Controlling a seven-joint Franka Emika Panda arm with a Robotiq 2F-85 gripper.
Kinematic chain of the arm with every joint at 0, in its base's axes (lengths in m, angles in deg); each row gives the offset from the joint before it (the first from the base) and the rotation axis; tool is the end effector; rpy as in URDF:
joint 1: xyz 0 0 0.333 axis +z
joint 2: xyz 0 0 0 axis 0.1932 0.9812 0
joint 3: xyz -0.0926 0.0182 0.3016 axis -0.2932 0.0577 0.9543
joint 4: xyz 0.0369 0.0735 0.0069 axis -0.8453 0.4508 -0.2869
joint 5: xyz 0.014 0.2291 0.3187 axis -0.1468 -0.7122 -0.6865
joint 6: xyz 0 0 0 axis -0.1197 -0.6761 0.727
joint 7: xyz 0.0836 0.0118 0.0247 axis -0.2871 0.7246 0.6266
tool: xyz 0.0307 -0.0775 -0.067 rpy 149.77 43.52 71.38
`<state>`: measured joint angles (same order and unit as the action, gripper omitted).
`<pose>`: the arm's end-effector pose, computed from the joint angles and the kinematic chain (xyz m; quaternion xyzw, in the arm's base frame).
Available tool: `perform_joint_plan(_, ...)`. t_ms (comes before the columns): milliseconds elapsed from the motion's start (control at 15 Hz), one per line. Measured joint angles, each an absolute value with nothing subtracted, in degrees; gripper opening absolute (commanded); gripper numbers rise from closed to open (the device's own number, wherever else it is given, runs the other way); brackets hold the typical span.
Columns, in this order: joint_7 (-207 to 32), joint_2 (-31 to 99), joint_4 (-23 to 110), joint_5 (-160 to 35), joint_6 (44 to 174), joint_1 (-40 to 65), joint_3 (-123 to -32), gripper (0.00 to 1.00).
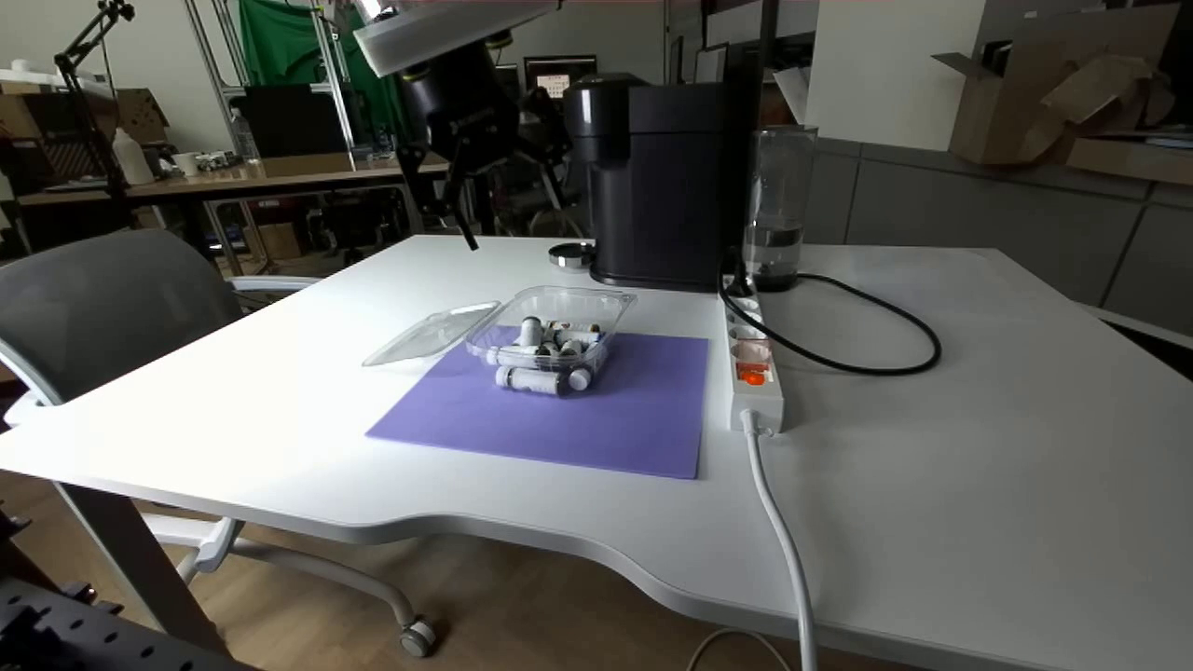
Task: Close the lid of the box on the table
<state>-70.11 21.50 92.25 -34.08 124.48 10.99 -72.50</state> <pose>0.4826 0.0214 0.2701 0.9259 0.3473 0.0203 0.1476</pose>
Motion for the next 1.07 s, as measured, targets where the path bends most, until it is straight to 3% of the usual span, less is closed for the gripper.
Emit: perform_joint_plan(1067,-59.8,28.5,94.5,-26.5,124.7,18.4,-67.7,1.00)
